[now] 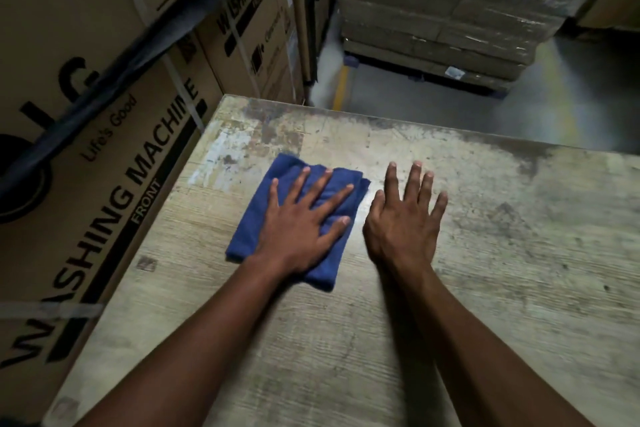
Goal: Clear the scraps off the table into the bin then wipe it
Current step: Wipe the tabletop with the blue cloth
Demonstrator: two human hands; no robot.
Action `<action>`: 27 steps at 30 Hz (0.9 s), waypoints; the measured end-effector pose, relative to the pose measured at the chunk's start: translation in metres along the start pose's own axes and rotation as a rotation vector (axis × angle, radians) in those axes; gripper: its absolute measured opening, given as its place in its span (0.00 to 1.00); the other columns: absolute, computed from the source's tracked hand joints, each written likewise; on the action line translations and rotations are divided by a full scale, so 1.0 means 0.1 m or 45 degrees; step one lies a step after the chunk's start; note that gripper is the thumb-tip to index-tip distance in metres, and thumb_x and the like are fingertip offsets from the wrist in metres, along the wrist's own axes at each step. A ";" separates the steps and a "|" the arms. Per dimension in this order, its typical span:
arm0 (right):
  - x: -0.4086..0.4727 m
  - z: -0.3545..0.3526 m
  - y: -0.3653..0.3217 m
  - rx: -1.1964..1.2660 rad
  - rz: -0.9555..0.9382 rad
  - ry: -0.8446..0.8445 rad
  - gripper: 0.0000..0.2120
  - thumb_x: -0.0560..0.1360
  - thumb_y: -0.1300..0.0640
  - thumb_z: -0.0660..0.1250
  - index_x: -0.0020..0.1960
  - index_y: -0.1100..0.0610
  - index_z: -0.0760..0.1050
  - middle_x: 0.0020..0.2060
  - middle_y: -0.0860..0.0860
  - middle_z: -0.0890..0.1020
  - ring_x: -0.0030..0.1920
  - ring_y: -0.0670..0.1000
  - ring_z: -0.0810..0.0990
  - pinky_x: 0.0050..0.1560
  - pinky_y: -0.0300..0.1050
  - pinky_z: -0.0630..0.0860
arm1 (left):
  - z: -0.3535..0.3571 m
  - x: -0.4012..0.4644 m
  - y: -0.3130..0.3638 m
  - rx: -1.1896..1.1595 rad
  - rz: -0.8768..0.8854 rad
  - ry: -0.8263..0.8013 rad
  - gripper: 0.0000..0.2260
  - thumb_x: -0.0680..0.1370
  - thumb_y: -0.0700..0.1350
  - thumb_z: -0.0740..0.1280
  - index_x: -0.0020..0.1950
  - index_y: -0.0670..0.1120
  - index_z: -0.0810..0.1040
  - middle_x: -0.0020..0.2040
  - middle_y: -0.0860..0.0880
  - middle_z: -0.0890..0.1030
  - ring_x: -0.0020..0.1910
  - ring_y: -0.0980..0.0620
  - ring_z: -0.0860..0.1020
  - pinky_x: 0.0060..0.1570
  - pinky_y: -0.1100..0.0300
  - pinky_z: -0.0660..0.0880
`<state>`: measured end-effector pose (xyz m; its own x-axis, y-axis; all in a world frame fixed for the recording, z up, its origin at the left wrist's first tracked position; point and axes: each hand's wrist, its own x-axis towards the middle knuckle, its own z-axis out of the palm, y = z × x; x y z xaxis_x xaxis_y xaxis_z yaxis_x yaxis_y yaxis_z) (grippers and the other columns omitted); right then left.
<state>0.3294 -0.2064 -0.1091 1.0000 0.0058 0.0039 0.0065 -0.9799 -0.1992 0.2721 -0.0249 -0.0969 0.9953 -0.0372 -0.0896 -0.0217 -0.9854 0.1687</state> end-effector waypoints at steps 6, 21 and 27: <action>-0.01 0.05 -0.01 -0.017 -0.006 0.102 0.30 0.88 0.44 0.44 0.89 0.47 0.45 0.88 0.56 0.44 0.88 0.59 0.42 0.84 0.68 0.44 | -0.10 1.01 -0.07 -0.059 -0.300 0.075 0.27 0.85 0.71 0.44 0.85 0.72 0.45 0.89 0.57 0.47 0.88 0.45 0.42 0.79 0.25 0.40; -0.01 -0.06 0.11 0.031 -0.040 0.082 0.31 0.85 0.55 0.58 0.87 0.52 0.57 0.88 0.53 0.55 0.87 0.56 0.51 0.86 0.61 0.48 | 0.08 -0.01 0.36 -0.003 0.103 -0.003 0.27 0.86 0.69 0.44 0.85 0.72 0.42 0.88 0.59 0.42 0.87 0.48 0.35 0.81 0.31 0.37; -0.02 -0.06 0.04 -0.020 -0.017 0.070 0.30 0.87 0.50 0.53 0.88 0.48 0.53 0.88 0.52 0.51 0.88 0.56 0.48 0.86 0.62 0.46 | 0.06 0.28 0.29 0.004 0.037 0.026 0.28 0.85 0.72 0.44 0.84 0.73 0.41 0.89 0.59 0.43 0.87 0.47 0.37 0.80 0.28 0.37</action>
<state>0.3271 -0.2118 -0.1036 0.9981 0.0082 0.0606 0.0192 -0.9829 -0.1833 0.2985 -0.0556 -0.1008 0.9959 -0.0625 -0.0649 -0.0508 -0.9844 0.1682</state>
